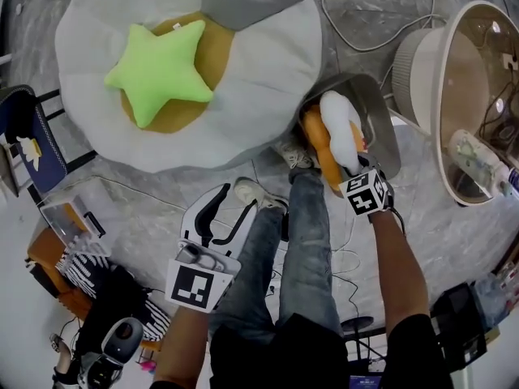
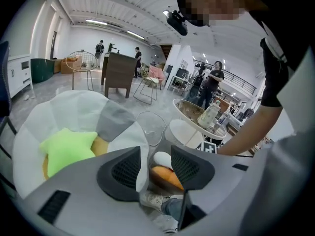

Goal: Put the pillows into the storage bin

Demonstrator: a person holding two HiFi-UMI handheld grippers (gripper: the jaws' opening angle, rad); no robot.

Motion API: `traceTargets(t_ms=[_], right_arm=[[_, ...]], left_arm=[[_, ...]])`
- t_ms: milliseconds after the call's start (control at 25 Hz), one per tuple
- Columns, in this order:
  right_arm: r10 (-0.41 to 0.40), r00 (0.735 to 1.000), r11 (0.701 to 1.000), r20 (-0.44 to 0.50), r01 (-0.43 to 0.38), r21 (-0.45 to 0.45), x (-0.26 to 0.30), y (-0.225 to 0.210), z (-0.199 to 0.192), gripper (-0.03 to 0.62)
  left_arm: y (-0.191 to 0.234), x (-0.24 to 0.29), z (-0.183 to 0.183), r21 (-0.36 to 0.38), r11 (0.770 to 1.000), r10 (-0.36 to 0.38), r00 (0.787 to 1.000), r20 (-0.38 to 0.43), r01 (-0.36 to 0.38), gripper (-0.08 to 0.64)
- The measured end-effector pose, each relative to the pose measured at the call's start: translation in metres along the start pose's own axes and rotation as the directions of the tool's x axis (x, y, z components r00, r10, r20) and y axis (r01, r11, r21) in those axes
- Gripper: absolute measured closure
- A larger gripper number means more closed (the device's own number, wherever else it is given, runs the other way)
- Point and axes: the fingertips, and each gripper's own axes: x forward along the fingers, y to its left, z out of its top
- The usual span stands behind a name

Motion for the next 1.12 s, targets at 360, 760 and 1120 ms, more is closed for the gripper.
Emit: traceTargets(t_ms=[360, 760, 1120], right_arm=[[0.034, 0.997, 0.999, -0.069, -0.032, 0.029, 0.02, -0.001, 0.006, 0.341], [0.024, 1.0, 0.998, 0.007, -0.025, 0.058, -0.002, -0.006, 0.02, 0.318], [-0.019, 0.987, 1.0, 0.157, 0.019, 0.005, -0.069, 0.004, 0.066, 0.34]], left_arm=[[0.012, -0.008, -0.005, -0.027, 0.999, 0.042, 0.999, 0.023, -0.041, 0.356], [0.015, -0.015, -0.003, -0.003, 0.999, 0.047, 0.997, 0.065, -0.047, 0.354], [0.013, -0.03, 0.032, 0.011, 0.998, 0.059, 0.989, 0.137, -0.061, 0.354]])
